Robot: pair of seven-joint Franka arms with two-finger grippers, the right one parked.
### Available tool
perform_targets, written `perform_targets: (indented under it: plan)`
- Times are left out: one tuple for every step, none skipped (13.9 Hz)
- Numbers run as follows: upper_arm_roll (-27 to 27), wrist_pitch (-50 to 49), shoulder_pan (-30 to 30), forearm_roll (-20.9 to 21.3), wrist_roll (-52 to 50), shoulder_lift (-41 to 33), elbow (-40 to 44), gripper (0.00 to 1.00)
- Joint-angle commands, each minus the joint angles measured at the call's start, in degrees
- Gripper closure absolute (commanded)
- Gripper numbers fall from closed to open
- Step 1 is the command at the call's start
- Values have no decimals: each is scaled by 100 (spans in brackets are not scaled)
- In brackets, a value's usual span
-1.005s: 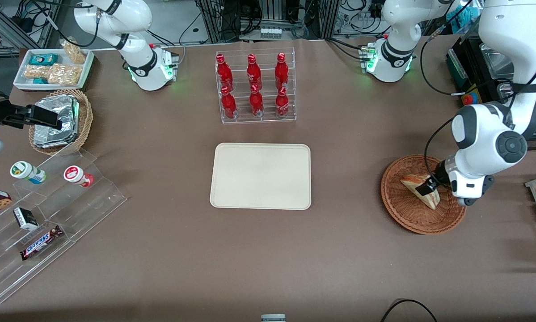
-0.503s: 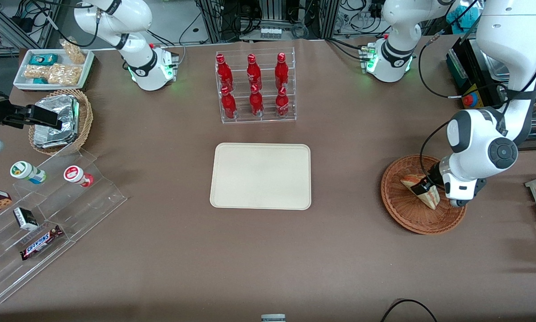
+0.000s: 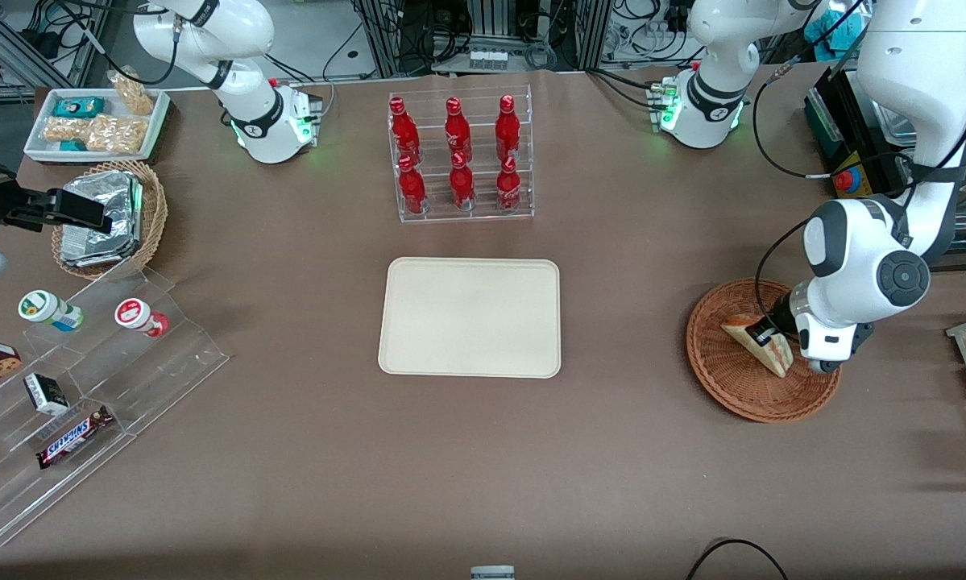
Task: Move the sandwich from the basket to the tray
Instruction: 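Align the open left gripper around the sandwich and close on it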
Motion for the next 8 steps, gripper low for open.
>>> perform_targets:
  plan:
    - [11,-64,-34,82,-72,-69,79,75]
    - [3,-73,-43,73,-72,-147,88,76]
    - [-15,-82,-87,73,-55,-226,88,77]
    - [-6,-195,-226,73,-46,-305,114,78]
    - [-6,-379,-367,82,-28,-393,193,80]
    - [-6,-607,-499,82,-11,-464,298,81]
    - [-6,-792,-683,82,16,-525,386,82]
    - [-6,-985,-937,82,16,-604,483,82]
